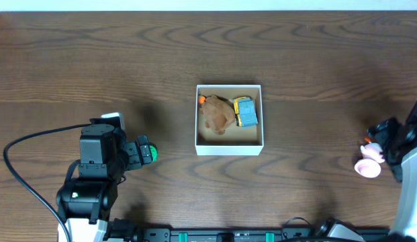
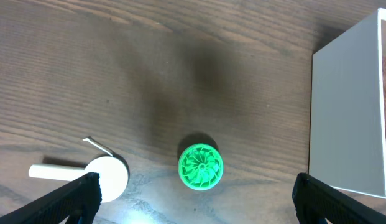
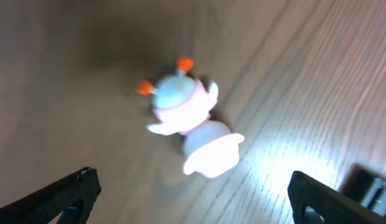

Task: Pack container
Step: 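Withdraw the right gripper right to the pink-white toy figure, then grasp the pink-white figure and lower it into the box front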

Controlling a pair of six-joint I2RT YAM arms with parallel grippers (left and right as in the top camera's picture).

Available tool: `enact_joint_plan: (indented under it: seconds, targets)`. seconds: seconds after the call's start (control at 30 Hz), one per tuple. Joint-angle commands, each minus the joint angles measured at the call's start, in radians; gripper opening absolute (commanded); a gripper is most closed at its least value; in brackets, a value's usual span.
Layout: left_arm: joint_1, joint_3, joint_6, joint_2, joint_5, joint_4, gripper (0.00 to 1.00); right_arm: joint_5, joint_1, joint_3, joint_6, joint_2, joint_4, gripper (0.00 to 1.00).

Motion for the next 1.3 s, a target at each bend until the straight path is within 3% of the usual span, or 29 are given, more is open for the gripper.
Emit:
enact_joint_plan:
  seconds: [0.0,0.23,0.47,0.6,0.63,0.7,0.8,0.87,0.9,1.27]
  targets:
    - [0.003,0.021,0.006,-0.001,0.000,-0.003,0.98,-0.043,-0.041,-0.095,-0.069,0.039,0.068,0.99]
    - [0.003,0.021,0.006,-0.001,0.000,-0.003,0.98,-0.042,-0.058,-0.162,-0.142,0.137,0.222,0.99]
    - [0.003,0.021,0.005,-0.001,0.000,-0.003,0.98,-0.043,-0.058,-0.163,-0.149,0.223,0.249,0.95]
    - [0.003,0.021,0.006,-0.001,0.000,-0.003,0.98,-0.044,-0.058,-0.163,-0.149,0.245,0.247,0.60]
    - [0.003,0.021,0.006,-0.001,0.000,-0.003,0.98,-0.044,-0.058,-0.163,-0.149,0.246,0.245,0.56]
    - [0.003,0.021,0.006,-0.001,0.000,-0.003,0.98,-0.044,-0.057,-0.163,-0.149,0.246,0.241,0.35]
    - [0.003,0.021,0.006,-0.001,0.000,-0.003,0.98,-0.044,-0.057,-0.163,-0.149,0.246,0.236,0.24]
    - [0.003,0.021,0.006,-0.001,0.000,-0.003,0.98,-0.044,-0.057,-0.163,-0.149,0.246,0.229,0.05]
    - [0.003,0.021,0.006,-0.001,0.000,-0.003,0.98,-0.047,-0.057,-0.163,-0.149,0.246,0.227,0.01]
    - [0.003,0.021,0.006,-0.001,0.000,-0.003,0.98,-0.258,-0.001,-0.121,-0.238,0.210,0.231,0.01]
